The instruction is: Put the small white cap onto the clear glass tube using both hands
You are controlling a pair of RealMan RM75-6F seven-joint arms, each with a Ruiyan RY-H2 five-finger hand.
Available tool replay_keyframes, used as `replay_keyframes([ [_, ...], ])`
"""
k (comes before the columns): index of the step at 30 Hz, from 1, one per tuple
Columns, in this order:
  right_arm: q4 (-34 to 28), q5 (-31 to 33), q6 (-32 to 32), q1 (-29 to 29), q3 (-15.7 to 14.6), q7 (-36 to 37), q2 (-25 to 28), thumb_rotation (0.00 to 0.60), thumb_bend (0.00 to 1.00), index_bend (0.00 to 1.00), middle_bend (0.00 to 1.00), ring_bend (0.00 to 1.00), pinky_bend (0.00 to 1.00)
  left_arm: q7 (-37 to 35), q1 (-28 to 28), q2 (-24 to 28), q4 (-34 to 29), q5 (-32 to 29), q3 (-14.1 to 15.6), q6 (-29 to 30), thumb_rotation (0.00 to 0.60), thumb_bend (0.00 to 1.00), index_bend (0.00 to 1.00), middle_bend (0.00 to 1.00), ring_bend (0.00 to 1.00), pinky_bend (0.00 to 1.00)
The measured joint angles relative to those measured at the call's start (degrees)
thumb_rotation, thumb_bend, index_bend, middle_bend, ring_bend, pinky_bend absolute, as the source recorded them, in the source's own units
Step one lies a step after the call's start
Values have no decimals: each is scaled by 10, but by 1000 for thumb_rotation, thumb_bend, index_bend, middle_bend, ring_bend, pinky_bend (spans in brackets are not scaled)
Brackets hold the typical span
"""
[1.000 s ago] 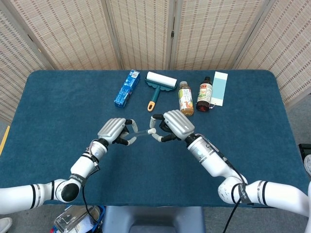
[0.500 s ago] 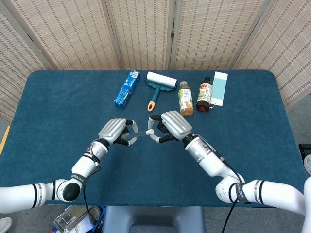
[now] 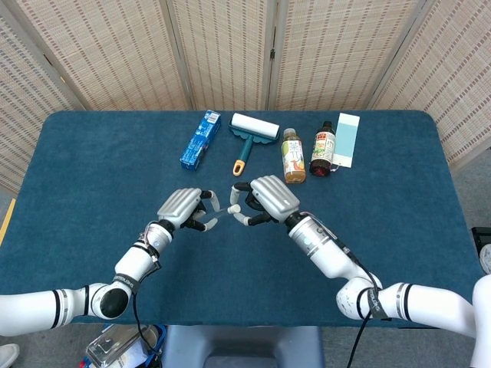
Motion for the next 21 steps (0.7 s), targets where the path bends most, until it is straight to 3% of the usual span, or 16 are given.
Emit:
replay_keyframes([
  [21,12,2,-2,4,-1,-1,-10,600,500,702,1000,1000,1000,-7,-2,6,1,-2,2,-3,600,349,626,1000,1000,1000],
])
